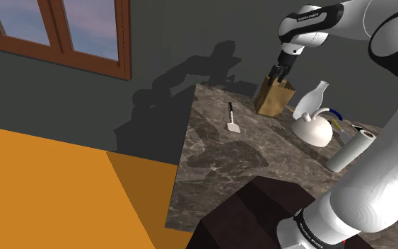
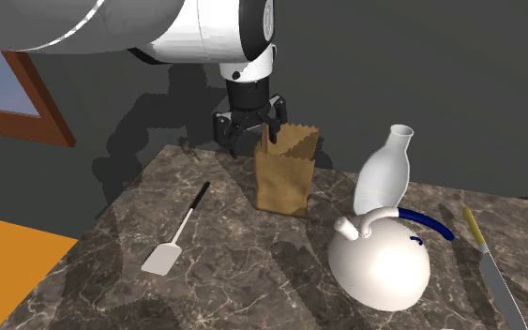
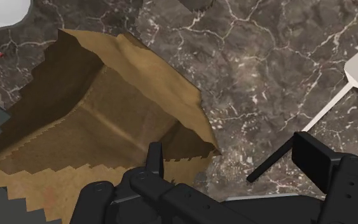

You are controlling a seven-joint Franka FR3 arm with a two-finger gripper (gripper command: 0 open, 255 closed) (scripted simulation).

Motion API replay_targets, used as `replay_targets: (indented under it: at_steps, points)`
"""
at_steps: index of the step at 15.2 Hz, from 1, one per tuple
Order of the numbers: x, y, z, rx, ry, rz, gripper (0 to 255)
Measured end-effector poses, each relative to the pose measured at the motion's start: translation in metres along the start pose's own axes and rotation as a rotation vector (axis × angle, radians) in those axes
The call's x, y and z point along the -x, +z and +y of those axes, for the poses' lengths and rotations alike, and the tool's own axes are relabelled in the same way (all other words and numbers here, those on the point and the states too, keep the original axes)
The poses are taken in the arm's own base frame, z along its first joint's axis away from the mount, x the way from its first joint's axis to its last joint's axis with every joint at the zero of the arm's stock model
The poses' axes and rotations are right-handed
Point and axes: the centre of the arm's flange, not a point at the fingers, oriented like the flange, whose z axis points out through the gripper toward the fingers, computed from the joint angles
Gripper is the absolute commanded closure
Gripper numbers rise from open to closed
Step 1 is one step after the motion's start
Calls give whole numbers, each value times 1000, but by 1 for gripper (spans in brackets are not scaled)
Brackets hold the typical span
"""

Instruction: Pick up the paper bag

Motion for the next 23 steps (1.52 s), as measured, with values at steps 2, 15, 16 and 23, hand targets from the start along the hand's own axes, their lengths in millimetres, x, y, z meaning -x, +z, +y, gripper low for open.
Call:
replay_targets:
  at_steps: [2,15,16,23]
  points:
    - [-6,6,8,5,-4,1,0]
    - [-9,43,8,7,-5,2,255]
    - [-9,43,8,7,-5,2,255]
    - [-9,34,9,6,-5,1,255]
